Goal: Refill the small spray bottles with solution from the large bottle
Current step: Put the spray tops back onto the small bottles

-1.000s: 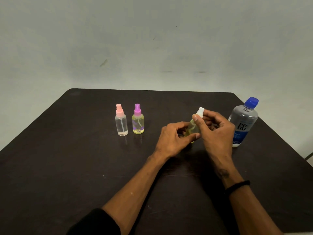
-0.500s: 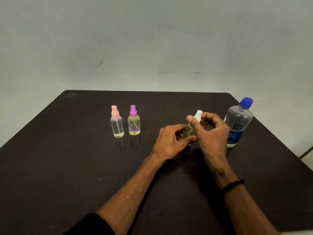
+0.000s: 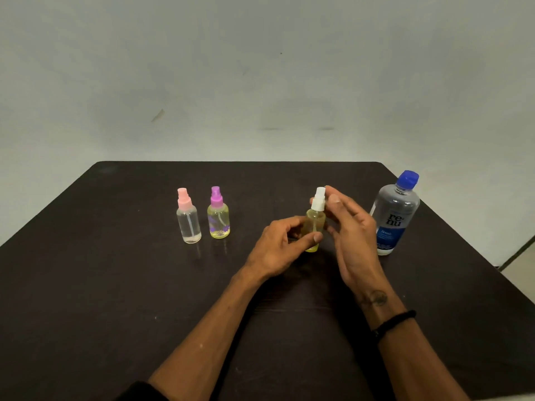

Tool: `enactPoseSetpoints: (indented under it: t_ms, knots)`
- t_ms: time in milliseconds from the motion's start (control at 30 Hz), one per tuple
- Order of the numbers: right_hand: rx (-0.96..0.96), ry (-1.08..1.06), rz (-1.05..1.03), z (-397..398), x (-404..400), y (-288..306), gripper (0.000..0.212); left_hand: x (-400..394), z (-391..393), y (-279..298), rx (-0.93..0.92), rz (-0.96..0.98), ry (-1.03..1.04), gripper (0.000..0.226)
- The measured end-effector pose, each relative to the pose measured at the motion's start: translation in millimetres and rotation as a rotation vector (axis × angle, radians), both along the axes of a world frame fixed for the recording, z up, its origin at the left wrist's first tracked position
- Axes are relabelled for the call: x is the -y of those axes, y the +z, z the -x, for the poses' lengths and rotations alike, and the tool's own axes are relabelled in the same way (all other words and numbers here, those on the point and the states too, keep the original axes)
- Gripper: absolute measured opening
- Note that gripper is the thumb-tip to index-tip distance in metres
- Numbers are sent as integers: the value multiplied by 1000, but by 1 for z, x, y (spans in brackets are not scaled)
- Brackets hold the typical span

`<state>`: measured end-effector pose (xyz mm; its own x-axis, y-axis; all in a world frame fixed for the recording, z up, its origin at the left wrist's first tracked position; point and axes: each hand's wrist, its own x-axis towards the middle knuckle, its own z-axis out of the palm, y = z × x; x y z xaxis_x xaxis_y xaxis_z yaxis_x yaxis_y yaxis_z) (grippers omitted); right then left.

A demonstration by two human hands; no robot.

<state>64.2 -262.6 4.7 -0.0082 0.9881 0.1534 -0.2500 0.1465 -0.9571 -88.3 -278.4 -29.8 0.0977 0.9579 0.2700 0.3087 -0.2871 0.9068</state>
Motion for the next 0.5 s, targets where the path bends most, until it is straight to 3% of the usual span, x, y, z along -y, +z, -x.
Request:
enactPoseSetpoints:
  t_ms: [300,500]
  knots:
    - [-132,233,57,-7,5,10,27,4,5,9,231,151,-223,34]
    - [-169,202,76,-7,3,10,36,2,8,7,267,178,-239,36]
